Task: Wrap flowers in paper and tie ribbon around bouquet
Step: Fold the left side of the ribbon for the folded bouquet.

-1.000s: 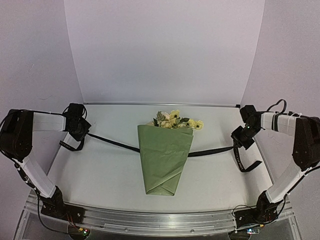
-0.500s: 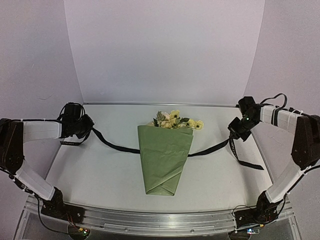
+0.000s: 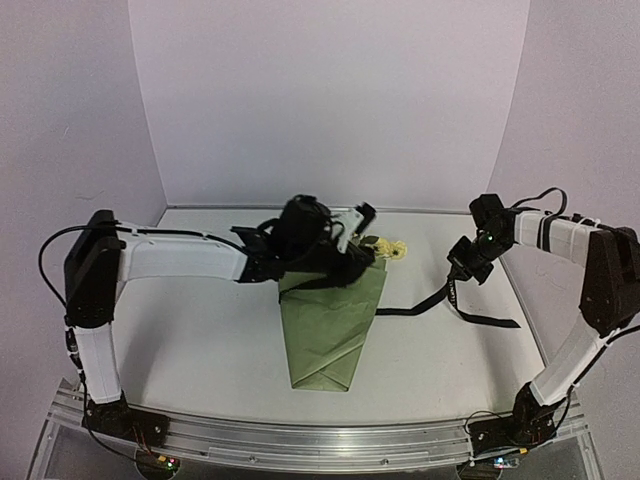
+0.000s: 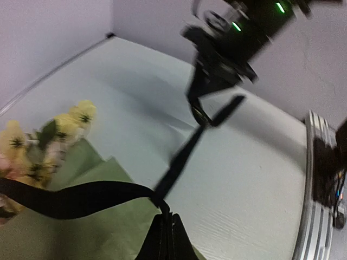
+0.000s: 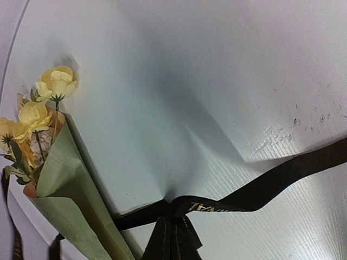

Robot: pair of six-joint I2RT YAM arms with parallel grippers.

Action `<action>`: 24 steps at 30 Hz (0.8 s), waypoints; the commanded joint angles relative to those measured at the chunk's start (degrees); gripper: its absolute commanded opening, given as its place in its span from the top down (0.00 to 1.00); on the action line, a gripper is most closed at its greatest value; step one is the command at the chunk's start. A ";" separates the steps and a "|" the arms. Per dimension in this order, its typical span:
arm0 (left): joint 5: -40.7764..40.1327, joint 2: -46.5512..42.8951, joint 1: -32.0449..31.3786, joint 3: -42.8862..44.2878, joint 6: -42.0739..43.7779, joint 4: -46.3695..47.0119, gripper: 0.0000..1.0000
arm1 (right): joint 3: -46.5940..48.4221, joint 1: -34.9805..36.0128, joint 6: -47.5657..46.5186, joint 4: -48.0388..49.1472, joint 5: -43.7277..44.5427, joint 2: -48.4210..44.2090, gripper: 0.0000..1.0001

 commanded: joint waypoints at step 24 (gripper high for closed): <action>0.71 13.42 -1.96 16.74 7.24 -12.18 0.32 | 4.02 1.53 -2.98 -5.56 -1.12 3.84 0.83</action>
